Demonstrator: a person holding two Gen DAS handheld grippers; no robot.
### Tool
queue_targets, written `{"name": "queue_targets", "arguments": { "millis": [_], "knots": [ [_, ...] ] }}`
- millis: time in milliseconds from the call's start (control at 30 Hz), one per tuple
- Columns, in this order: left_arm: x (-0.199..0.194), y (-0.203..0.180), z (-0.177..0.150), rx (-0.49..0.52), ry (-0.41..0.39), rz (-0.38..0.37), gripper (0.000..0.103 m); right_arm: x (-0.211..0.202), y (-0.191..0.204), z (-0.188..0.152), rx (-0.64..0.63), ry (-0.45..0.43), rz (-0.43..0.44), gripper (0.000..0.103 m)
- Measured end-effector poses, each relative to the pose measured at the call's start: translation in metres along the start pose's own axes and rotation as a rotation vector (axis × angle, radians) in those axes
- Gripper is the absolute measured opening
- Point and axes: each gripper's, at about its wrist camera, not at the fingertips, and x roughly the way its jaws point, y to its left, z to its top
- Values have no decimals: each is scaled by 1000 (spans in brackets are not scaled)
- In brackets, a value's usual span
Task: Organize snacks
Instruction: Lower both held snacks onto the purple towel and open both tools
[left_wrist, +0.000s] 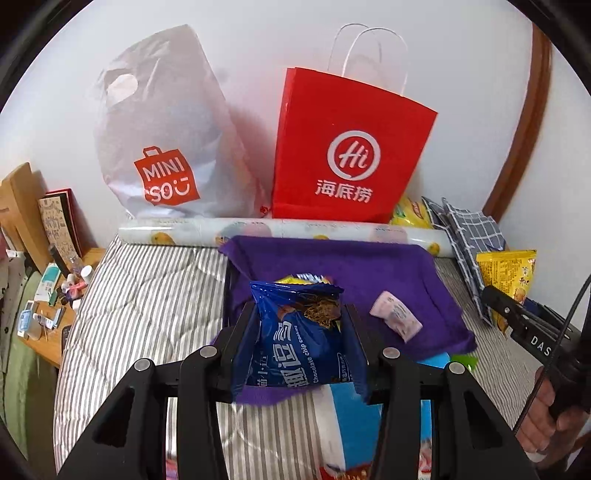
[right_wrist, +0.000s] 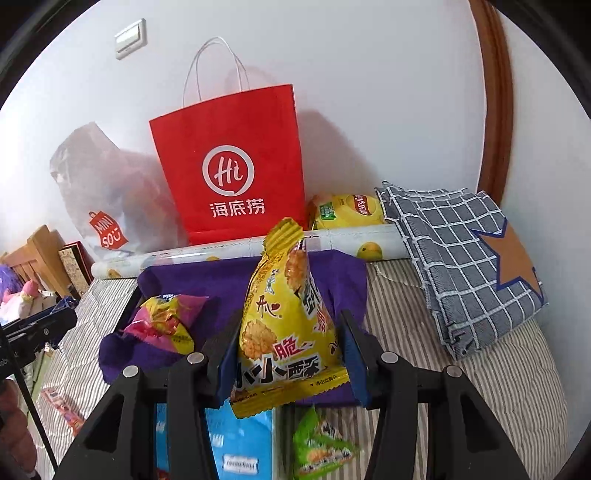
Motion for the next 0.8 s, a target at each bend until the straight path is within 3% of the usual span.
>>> {"name": "queue_targets", "arguments": {
  "millis": [67,233,367,600,700,800],
  "knots": [
    [8,-2,4,19,-19,30,45,9,1,5,-4,1,-2,47],
    [32,4,14,2,-5,21,45,33,5,14,-10,9,0,47],
    [51,13,18,-19,9,25,45,55,5,13,-28,18,-53,47],
    [78,21,8,-30,45,32,45,81,-5,0,-2,74,-27,47],
    [86,20,4,-2,35,89,45,85,-6,-5,-11,85,-19,47],
    [89,20,-2,-3,39,72,45,86,-7,-9,-18,83,-34,47]
  ]
}}
